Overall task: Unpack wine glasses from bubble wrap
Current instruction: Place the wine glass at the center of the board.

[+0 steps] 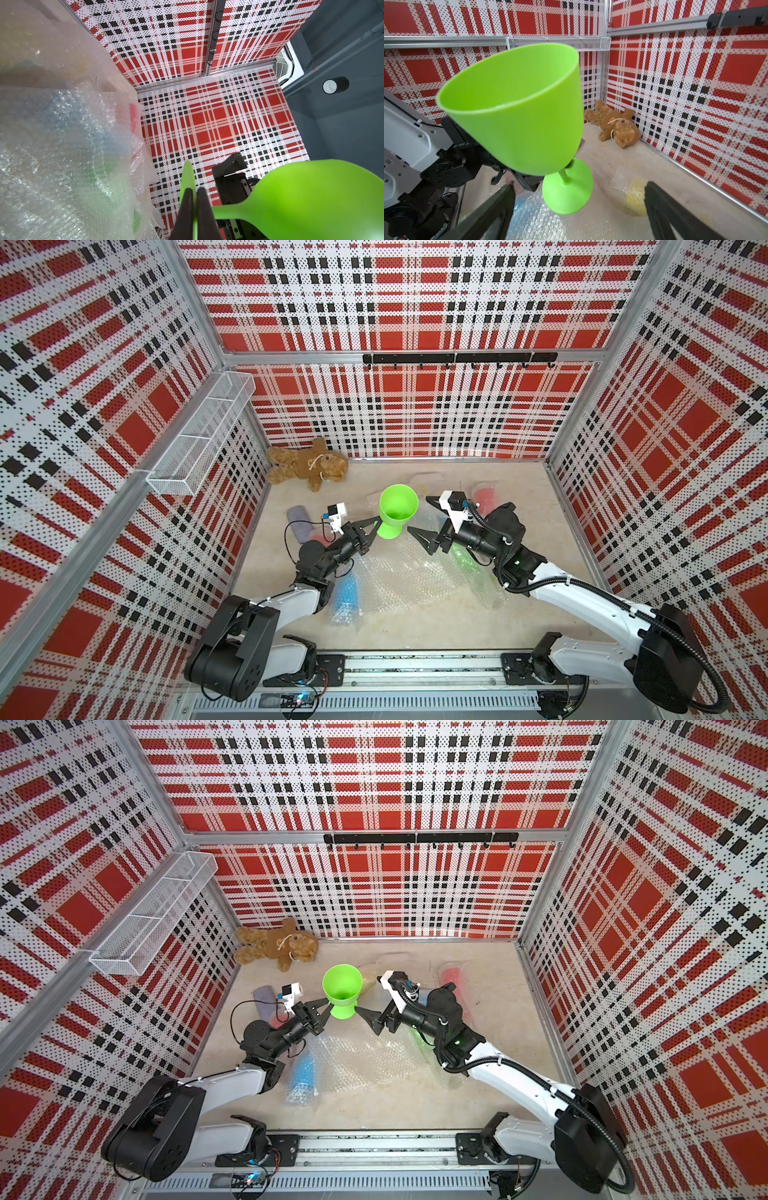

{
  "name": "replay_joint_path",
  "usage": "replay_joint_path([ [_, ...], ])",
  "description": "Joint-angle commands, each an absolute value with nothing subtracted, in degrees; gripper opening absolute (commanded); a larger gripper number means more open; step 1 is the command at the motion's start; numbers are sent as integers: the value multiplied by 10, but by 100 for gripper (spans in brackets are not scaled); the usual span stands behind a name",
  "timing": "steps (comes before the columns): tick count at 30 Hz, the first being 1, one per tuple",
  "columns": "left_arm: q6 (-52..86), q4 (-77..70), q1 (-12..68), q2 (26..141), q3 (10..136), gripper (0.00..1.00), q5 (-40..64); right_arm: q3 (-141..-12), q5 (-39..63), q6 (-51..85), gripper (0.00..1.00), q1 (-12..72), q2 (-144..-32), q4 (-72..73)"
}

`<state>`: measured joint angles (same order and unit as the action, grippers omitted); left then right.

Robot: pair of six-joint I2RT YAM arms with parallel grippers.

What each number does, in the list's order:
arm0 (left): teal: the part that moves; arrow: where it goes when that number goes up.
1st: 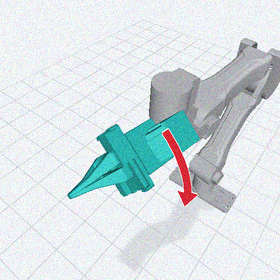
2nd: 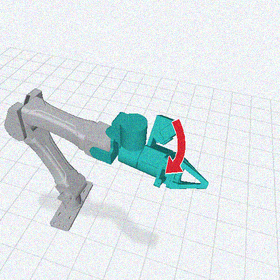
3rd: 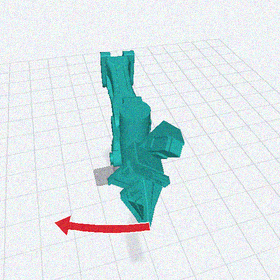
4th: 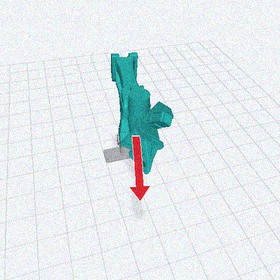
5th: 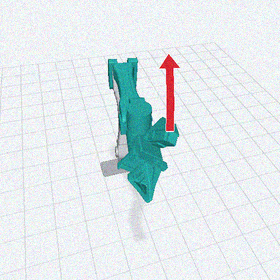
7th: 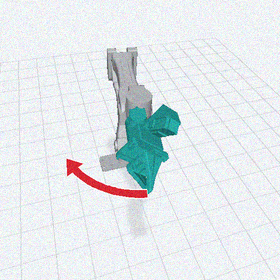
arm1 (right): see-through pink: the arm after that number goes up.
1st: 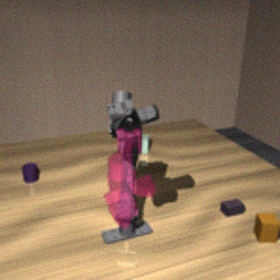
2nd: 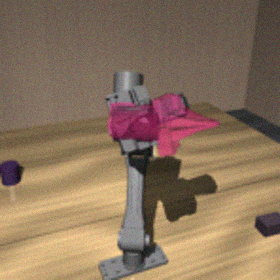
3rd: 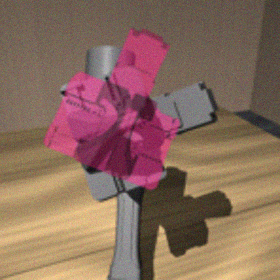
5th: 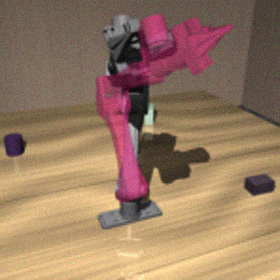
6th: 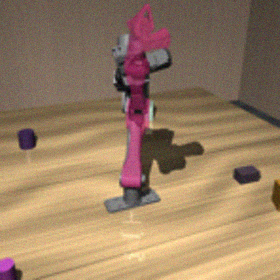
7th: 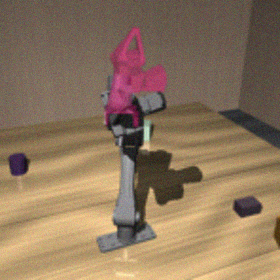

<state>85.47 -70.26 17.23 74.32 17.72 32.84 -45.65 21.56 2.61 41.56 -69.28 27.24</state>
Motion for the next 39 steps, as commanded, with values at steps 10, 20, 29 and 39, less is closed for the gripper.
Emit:
replay_joint_path([
  [10, 815, -666, 174, 747, 189, 0, 339, -543, 294, -25, 100, 428, -744, 270],
  [20, 794, -631, 178, 745, 203, 0, 335, -568, 305, -3, 99, 435, -777, 256],
  [29, 786, -622, 178, 744, 209, 3, 335, -557, 283, 6, 91, 435, -773, 269],
  [39, 784, -619, 178, 738, 218, 20, 344, -542, 264, 13, 82, 433, -765, 287],
])
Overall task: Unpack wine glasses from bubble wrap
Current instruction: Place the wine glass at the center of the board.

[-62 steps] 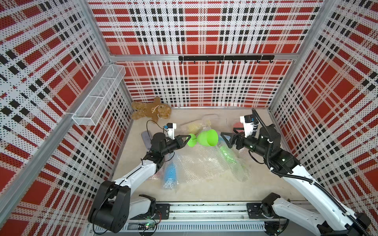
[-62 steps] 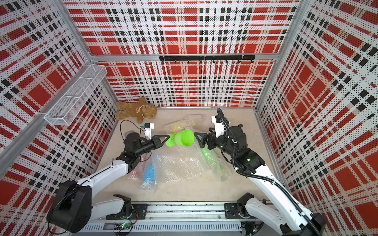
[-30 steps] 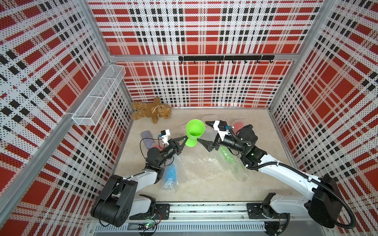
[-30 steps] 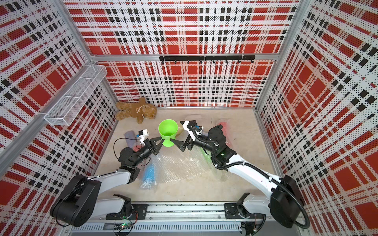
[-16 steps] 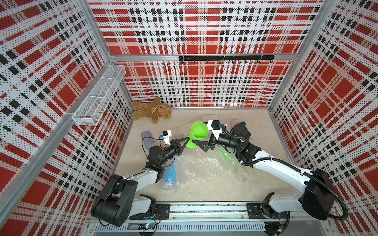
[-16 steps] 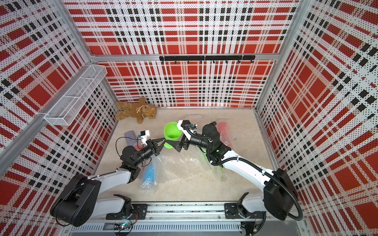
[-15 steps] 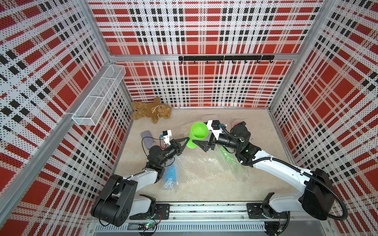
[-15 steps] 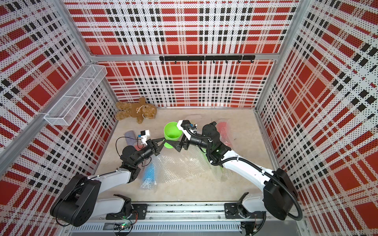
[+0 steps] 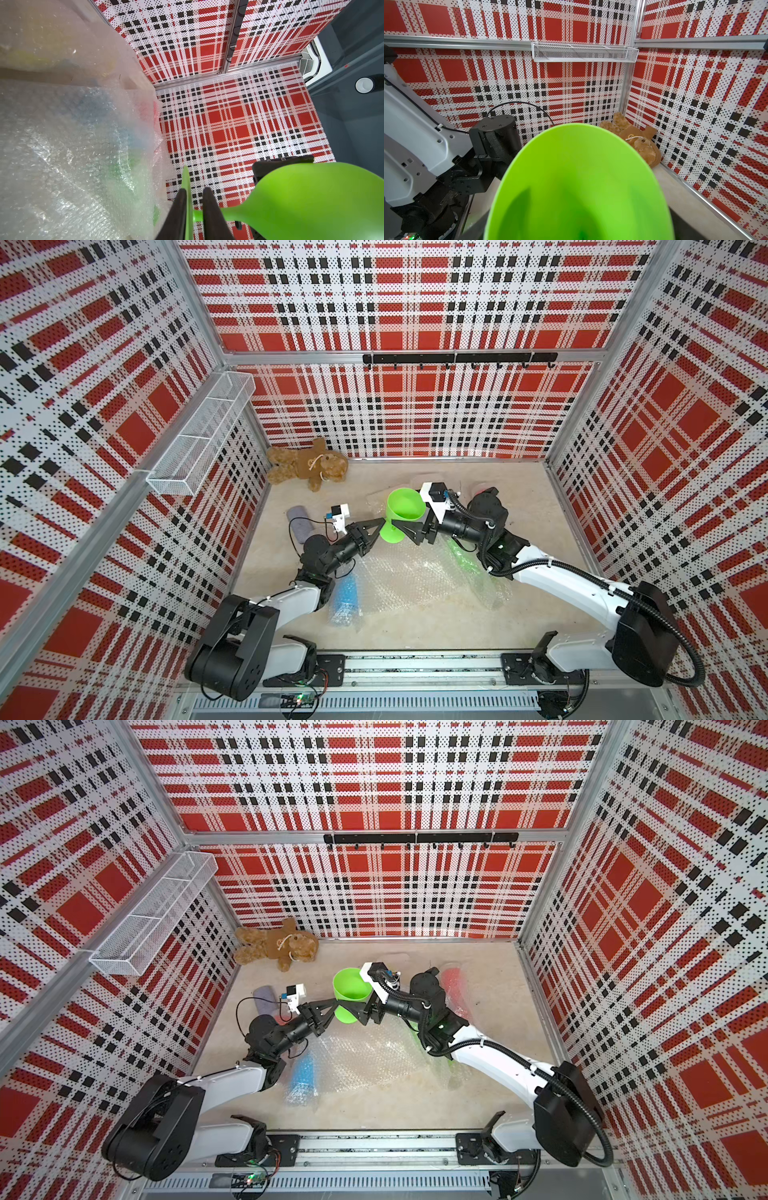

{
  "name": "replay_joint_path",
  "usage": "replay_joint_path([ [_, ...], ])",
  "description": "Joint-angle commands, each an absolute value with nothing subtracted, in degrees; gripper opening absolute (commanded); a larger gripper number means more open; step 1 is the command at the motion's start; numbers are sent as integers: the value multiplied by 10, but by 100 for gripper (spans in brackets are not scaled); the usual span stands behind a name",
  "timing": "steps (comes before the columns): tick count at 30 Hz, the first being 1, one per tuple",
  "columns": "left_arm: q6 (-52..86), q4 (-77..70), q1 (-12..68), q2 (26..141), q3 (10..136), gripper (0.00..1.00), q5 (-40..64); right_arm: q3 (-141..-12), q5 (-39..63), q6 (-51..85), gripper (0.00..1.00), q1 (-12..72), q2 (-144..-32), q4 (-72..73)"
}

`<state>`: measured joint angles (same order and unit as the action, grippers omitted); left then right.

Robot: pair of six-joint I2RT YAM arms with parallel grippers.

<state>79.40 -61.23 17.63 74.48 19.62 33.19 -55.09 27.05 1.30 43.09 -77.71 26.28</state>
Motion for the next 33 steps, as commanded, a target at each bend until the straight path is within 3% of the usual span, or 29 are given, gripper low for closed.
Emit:
replay_joint_path([
  [1, 783, -616, 178, 736, 222, 21, 346, -539, 261, 16, 80, 432, -765, 290],
  [7, 749, -554, 160, 714, 238, 43, 348, -533, 238, 27, 76, 417, -760, 302],
  [14, 494, -188, 65, 625, 356, 58, 299, -542, 202, 60, 70, 340, -776, 292],
  [17, 404, -102, 65, 612, 402, 59, 259, -565, 153, 42, 70, 311, -806, 279],
  [22, 344, -105, 81, 588, 394, 59, 223, -604, 69, 20, 69, 247, -882, 318],
  [33, 257, -145, 156, 545, 331, 58, 156, -733, 44, 36, 68, 144, -1089, 406],
])
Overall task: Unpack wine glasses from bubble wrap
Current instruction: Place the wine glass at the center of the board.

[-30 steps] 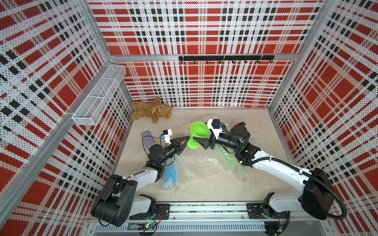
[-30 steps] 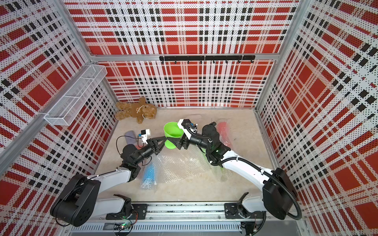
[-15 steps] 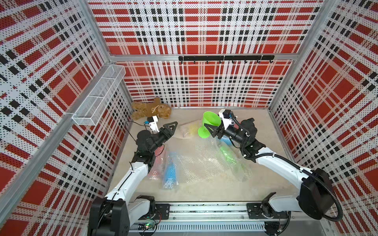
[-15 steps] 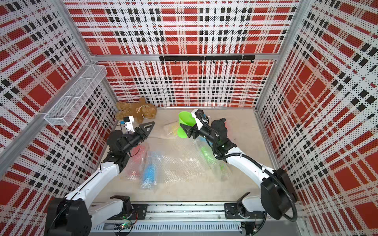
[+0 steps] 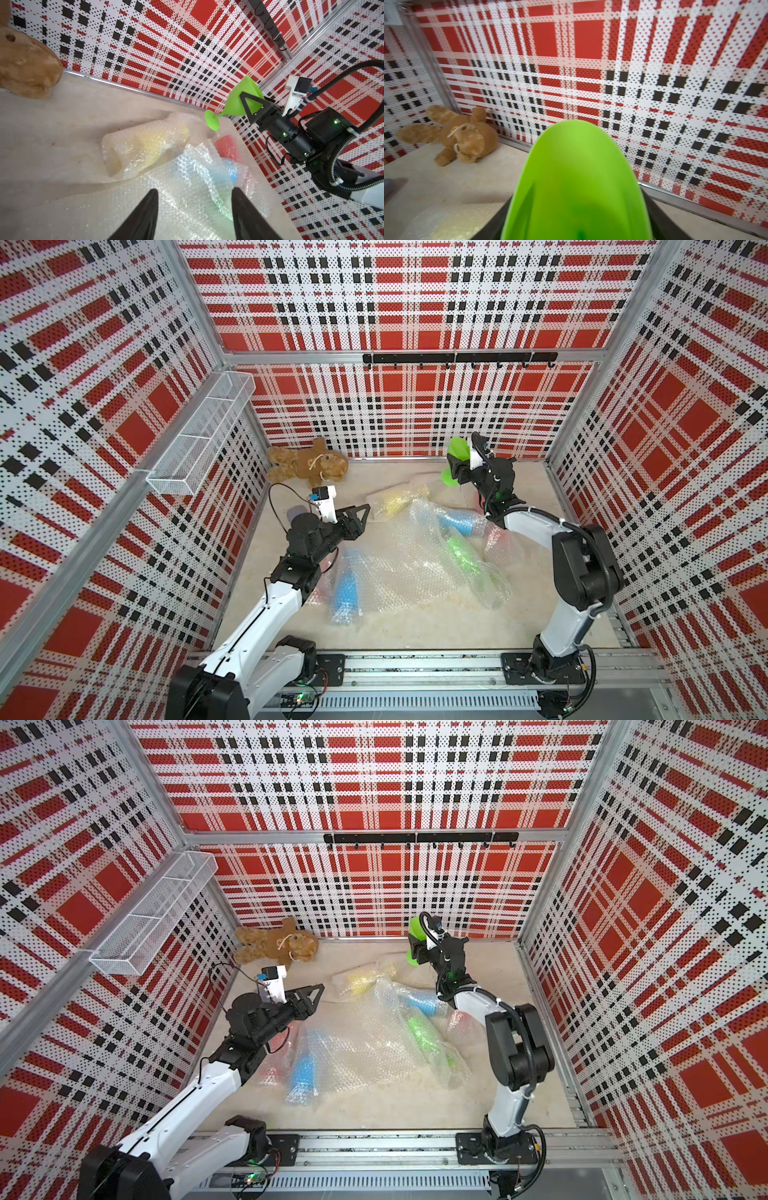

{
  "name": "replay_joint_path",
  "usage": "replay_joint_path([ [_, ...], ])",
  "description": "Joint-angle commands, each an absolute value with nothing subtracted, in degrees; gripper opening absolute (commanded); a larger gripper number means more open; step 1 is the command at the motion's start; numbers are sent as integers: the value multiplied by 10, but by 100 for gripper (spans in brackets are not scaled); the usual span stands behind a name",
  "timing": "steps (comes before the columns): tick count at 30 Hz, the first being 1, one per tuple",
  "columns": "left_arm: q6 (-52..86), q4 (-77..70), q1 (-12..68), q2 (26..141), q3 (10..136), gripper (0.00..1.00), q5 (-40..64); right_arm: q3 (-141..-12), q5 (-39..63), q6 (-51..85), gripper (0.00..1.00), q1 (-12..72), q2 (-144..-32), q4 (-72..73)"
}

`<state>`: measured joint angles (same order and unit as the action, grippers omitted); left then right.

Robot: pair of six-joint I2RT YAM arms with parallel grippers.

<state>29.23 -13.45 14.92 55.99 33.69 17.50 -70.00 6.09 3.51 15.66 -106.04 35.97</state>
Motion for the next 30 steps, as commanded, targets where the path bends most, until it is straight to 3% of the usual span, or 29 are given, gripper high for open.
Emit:
replay_joint_path([
  [1, 256, -148, 157, 544, 329, 58, 156, -744, 47, 42, 68, 139, -1106, 405],
  [9, 248, -155, 163, 536, 324, 58, 159, -820, 47, 89, 68, 131, -1223, 398],
  [21, 250, -158, 163, 540, 323, 56, 160, -848, 31, 97, 68, 137, -1285, 363],
  [30, 247, -157, 164, 541, 324, 56, 156, -838, 37, 88, 85, 140, -1286, 360],
])
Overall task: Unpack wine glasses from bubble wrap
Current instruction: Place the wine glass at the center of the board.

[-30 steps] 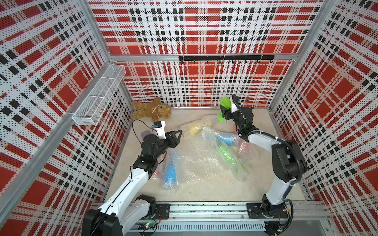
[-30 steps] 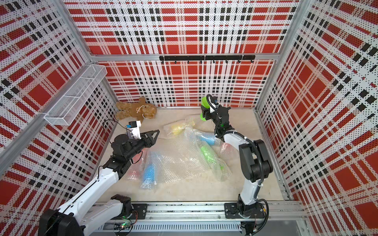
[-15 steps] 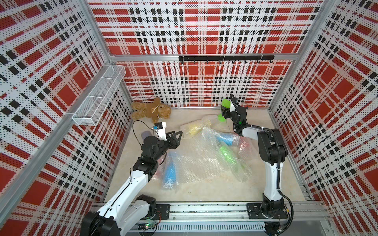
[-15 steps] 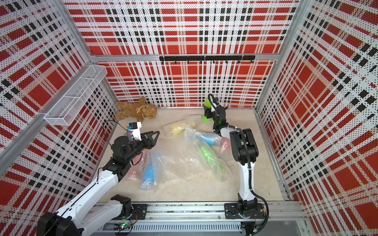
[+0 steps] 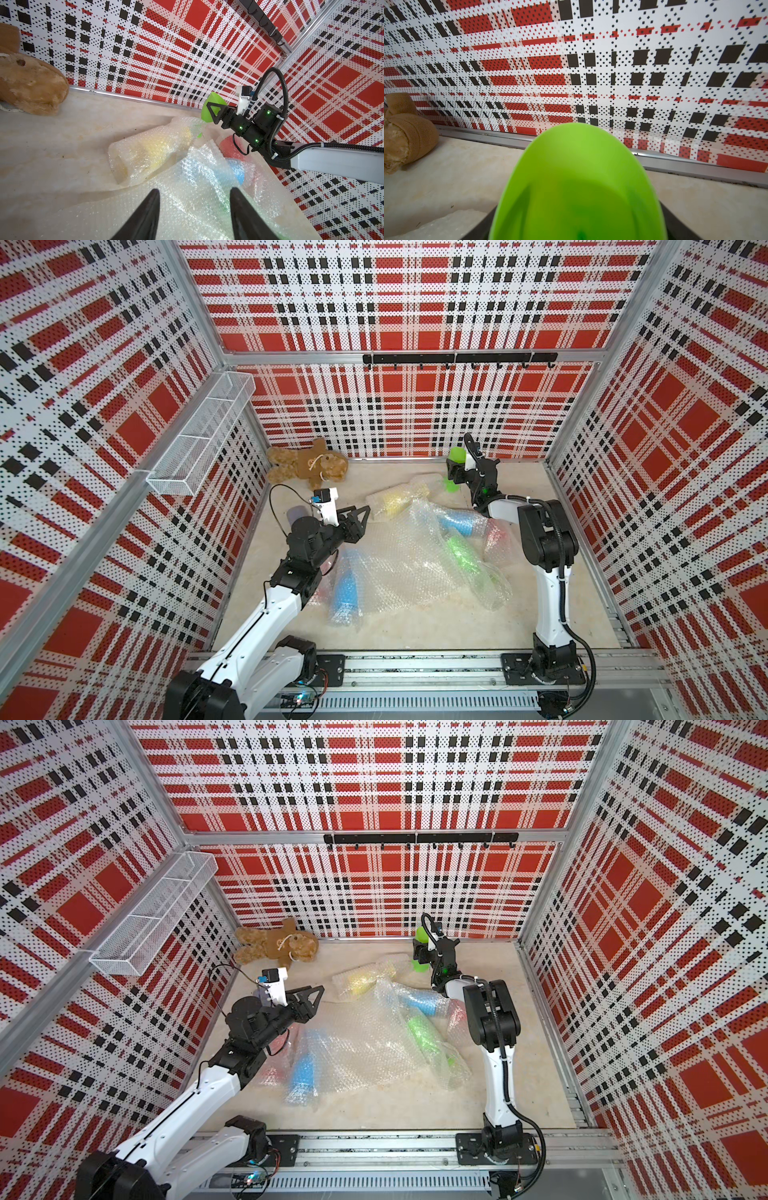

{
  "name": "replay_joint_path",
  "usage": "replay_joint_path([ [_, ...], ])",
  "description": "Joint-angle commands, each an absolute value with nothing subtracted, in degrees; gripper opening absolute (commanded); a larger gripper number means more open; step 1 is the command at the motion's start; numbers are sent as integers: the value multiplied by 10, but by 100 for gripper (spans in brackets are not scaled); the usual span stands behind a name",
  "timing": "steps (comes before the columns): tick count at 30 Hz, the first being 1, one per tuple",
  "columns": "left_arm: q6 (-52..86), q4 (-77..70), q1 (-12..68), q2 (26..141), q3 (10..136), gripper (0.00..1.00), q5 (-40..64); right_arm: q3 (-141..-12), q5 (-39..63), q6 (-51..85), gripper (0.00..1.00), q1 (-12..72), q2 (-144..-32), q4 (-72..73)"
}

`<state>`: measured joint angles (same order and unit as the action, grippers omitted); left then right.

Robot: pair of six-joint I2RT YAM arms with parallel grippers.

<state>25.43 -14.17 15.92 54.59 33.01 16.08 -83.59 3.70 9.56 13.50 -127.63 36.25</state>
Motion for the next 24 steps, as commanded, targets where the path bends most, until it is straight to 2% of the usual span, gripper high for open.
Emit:
replay_joint_path([
  [1, 247, -155, 163, 541, 325, 56, 155, -838, 39, 87, 87, 140, -1284, 360],
  [5, 245, -151, 163, 539, 325, 56, 154, -833, 44, 87, 100, 140, -1274, 363],
  [17, 237, -129, 163, 526, 333, 57, 136, -828, 18, 68, 100, 133, -1165, 338],
  [24, 236, -110, 163, 505, 334, 58, 107, -739, 10, 100, 98, 140, -1023, 346],
])
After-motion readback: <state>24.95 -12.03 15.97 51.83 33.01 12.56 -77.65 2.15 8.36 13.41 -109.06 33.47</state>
